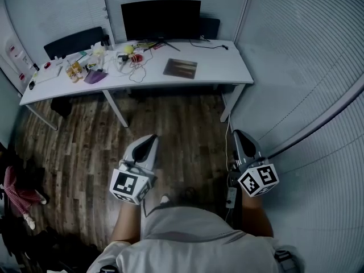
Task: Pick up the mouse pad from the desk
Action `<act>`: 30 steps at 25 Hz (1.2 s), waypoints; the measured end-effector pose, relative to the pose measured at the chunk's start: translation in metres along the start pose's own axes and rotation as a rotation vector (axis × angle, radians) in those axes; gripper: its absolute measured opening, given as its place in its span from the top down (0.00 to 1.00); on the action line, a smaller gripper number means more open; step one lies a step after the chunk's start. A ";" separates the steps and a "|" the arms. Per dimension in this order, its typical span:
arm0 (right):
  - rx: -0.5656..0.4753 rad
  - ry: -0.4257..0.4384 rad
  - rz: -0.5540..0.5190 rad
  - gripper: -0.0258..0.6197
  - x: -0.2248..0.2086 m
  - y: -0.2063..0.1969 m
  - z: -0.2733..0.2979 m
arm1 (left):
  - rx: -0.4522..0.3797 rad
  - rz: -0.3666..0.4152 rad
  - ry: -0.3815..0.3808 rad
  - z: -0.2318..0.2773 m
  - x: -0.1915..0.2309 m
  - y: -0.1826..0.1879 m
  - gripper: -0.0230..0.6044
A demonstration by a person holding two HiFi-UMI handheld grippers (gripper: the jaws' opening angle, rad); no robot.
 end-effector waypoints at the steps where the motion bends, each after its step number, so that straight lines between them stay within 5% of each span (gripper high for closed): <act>1: 0.008 0.001 0.004 0.96 0.005 -0.002 0.004 | 0.002 -0.004 0.006 -0.004 0.005 -0.001 0.96; 18: 0.100 -0.017 0.002 0.96 0.078 -0.046 0.103 | 0.016 -0.078 -0.004 -0.026 0.128 -0.044 0.96; 22: 0.049 -0.039 0.045 0.96 0.072 -0.046 0.119 | 0.026 -0.082 -0.014 -0.020 0.139 -0.052 0.96; 30: 0.035 0.056 0.028 0.96 0.029 -0.047 0.179 | 0.045 -0.080 0.027 0.040 0.166 -0.063 0.96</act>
Point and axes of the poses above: the fingertips, and each gripper's own axes: z forward along the fingers, x to its left, y out of its top, the point moved 7 cm from there along -z, backward along the fingers, and after that the axes turned 6 degrees about z, right-handed, at the moved point
